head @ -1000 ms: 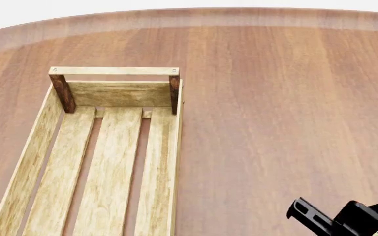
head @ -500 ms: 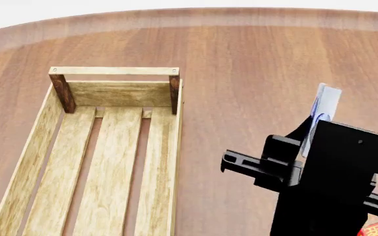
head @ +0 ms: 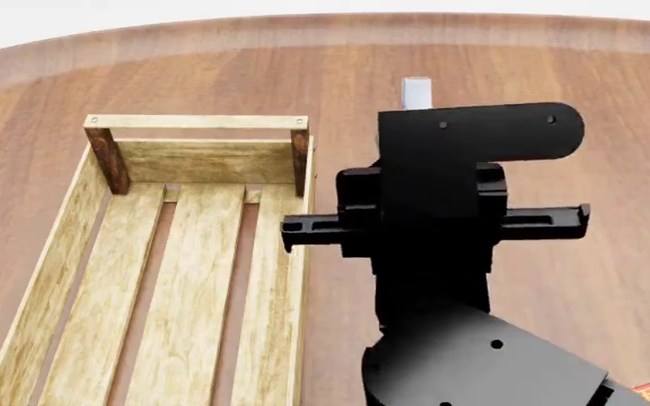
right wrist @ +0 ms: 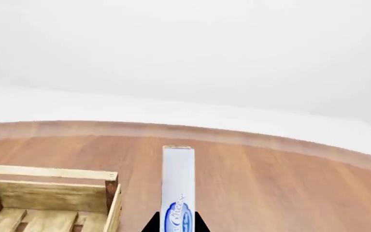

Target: Pick up the cream cheese and put it in the tray.

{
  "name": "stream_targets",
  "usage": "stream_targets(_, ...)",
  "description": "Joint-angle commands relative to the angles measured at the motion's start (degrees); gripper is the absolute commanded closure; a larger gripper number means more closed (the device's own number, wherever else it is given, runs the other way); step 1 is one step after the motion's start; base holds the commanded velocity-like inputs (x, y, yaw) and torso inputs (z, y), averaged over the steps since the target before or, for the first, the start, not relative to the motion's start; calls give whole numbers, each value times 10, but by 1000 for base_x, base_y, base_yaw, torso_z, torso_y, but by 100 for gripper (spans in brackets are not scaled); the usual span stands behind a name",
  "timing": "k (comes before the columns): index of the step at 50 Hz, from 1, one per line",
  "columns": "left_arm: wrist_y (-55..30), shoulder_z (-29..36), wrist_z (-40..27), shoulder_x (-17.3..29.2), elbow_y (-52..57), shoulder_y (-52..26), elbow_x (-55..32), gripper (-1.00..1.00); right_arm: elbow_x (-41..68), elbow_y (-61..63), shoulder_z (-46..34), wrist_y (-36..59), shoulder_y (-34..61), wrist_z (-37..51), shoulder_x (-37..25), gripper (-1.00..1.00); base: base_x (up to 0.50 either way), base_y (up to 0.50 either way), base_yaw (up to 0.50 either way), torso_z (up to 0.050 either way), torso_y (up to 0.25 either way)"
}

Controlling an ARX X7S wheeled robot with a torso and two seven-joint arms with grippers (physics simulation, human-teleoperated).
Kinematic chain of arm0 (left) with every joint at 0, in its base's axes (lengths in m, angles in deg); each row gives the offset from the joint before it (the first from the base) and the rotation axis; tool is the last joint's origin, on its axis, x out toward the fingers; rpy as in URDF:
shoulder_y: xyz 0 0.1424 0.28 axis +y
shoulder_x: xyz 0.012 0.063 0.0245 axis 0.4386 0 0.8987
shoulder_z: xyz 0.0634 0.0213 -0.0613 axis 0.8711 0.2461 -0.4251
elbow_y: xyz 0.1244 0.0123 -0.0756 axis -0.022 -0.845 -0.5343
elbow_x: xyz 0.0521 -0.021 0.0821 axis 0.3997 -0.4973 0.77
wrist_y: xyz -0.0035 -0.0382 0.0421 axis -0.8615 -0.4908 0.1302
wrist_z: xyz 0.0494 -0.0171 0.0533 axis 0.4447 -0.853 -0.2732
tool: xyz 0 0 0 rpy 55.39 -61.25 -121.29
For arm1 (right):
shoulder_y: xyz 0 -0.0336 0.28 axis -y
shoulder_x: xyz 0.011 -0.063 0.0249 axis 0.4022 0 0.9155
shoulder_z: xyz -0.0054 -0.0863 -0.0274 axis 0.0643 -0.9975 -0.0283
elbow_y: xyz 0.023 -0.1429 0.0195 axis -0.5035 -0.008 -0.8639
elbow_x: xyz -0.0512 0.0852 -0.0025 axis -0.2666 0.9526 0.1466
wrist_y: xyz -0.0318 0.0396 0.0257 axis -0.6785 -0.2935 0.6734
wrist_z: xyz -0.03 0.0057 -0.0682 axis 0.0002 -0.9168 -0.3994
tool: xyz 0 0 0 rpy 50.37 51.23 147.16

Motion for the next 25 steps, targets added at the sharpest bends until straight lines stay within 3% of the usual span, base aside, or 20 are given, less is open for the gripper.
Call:
stream_targets(1, 2, -4, 0, 0, 0, 1, -2, -100, -9, -80, -66, 26, 95, -68, 24, 100, 0, 0, 0, 0, 0)
stream_targets(25, 3, 5, -2, 0, 0, 2, 8, -100, -58, -332, -167, -80, 166, -255, 86, 100, 0, 0, 0, 0, 0)
